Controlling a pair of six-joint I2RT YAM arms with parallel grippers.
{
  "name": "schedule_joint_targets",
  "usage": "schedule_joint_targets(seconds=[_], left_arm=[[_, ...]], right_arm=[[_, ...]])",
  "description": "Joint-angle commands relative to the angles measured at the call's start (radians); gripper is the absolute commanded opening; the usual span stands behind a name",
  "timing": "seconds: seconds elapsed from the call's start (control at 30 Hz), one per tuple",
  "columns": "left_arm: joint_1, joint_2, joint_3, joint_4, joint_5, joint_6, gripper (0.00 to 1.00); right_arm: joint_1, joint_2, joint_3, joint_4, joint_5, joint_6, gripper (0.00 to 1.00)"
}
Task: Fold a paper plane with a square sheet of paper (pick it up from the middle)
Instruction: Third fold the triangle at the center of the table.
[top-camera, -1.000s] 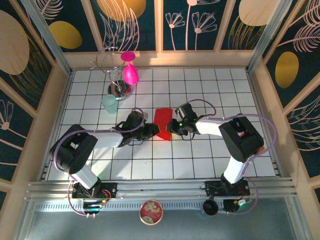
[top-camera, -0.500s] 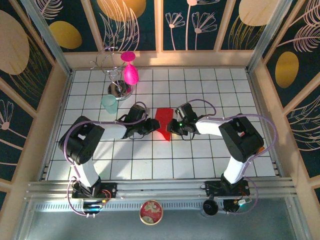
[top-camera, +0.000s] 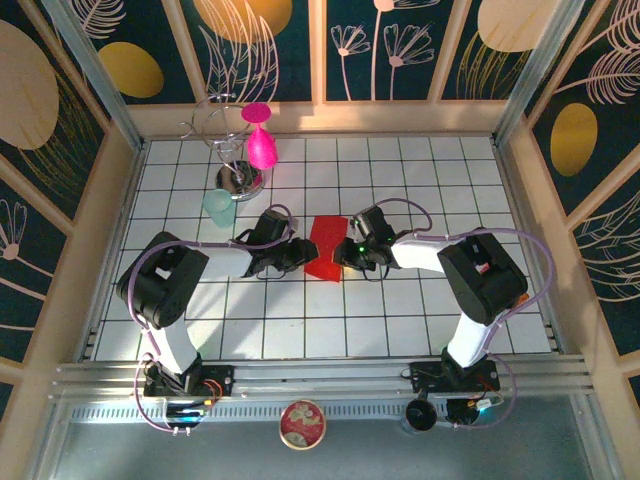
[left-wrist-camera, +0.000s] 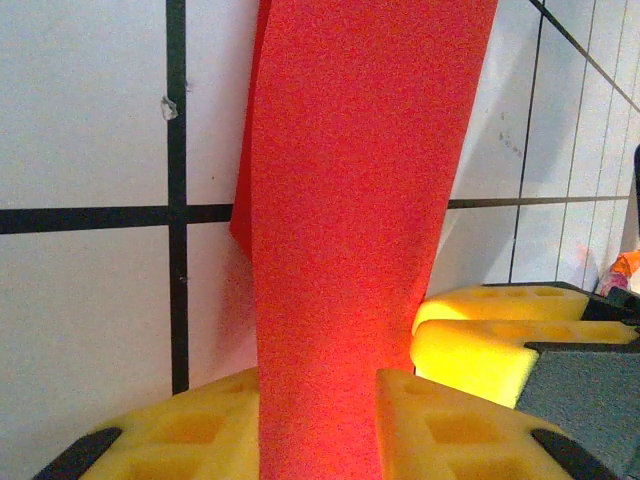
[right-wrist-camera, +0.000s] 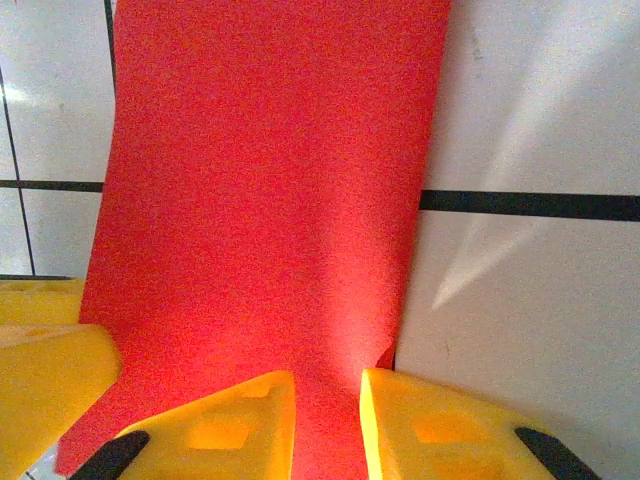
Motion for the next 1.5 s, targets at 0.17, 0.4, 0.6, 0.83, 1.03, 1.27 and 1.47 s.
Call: schedule_joint_targets(seconds=[0.17, 0.4, 0.6, 0.83, 1.03, 1.27, 1.47], left_arm=[[0.019, 0.046, 0.039, -0.002, 0.023, 0.010, 0.28], [0.031, 0.073, 0.071, -0.022, 0.035, 0.027, 0.26], [0.035, 0.077, 0.086, -0.041, 0.038, 0.036, 0.17], [0.035, 0.005, 0.018, 0.034, 0.056, -0.050, 0.04], [0.035, -0.070, -0.058, 0.130, 0.047, -0.184, 0.02], [0.035, -0.115, -0.085, 0.202, 0.044, -0.284, 0.01], [0.035, -0.106, -0.071, 0.172, 0.037, -0.279, 0.02]], right_arm=[[-0.010, -0.018, -0.020, -0.002, 0.031, -0.053, 0.26], [-0.009, -0.022, -0.017, 0.004, 0.033, -0.065, 0.26], [-0.009, -0.038, -0.021, 0.014, 0.044, -0.079, 0.26], [0.007, -0.194, -0.067, 0.132, 0.023, -0.192, 0.45], [0.130, -0.328, -0.127, 0.223, 0.240, -0.388, 0.57], [0.244, -0.318, -0.167, 0.287, 0.346, -0.569, 0.67], [0.346, -0.301, -0.270, 0.453, 0.401, -0.723, 0.71]])
